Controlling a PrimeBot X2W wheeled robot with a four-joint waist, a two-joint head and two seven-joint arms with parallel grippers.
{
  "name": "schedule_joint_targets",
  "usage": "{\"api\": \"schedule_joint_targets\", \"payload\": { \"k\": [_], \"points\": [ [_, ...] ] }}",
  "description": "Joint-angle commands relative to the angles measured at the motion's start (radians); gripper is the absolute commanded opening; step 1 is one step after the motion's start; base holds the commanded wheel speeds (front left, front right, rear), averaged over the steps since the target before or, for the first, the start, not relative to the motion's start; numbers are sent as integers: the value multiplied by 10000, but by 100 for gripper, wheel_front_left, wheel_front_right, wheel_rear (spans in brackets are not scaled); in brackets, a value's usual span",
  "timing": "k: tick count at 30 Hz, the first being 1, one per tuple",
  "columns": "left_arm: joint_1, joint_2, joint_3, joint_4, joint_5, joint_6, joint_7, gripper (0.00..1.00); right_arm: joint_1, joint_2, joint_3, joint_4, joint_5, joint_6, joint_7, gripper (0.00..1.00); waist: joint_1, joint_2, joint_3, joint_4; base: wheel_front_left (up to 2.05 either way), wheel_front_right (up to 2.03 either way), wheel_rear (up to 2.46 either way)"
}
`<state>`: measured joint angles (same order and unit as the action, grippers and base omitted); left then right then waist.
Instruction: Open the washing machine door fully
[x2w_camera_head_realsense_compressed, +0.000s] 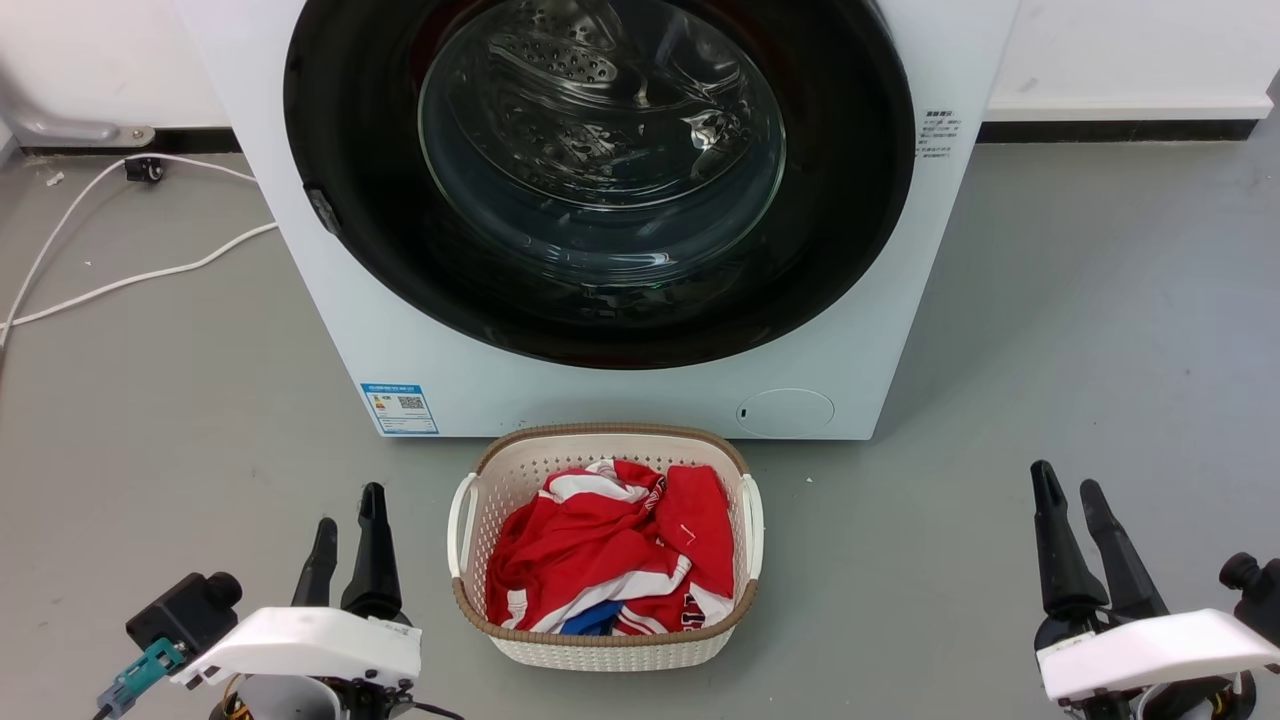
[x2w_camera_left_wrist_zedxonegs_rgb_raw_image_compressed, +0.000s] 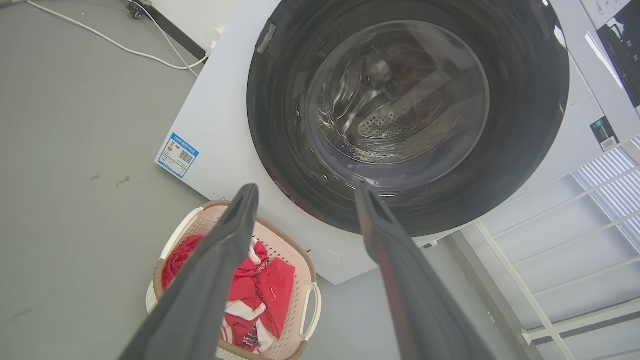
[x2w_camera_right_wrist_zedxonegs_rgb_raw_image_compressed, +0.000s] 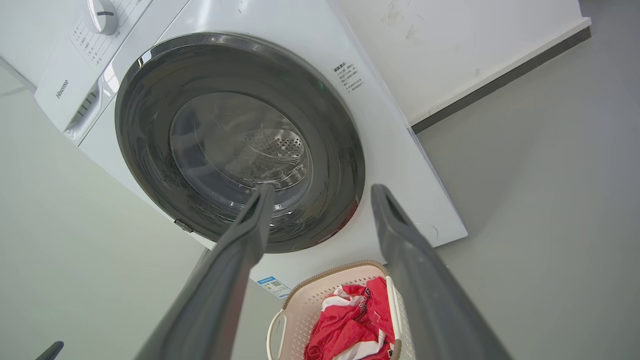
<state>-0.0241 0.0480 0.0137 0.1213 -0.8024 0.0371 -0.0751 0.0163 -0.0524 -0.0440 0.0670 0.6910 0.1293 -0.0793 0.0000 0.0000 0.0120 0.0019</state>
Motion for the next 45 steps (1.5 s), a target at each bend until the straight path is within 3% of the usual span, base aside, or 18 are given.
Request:
{"api": "schedule_joint_targets", "payload": {
  "k": [1,21,45],
  "points": [
    [14,33,-63,-217,484,66,-137,100,7,-6,48,-239,-559,17,-129,100,0,0,-5,0,0,0,0],
    [265,61,-439,-542,2745,-2,-697,100,366,6,75,-841,-2974,19,-674,100,0,0,-31,13,0,0,0],
    [494,55,-781,-668,5175,77,-1272,100,761,19,-5,-1241,-4934,21,-1255,100,0,0,-24,24,0,0,0]
  ]
}}
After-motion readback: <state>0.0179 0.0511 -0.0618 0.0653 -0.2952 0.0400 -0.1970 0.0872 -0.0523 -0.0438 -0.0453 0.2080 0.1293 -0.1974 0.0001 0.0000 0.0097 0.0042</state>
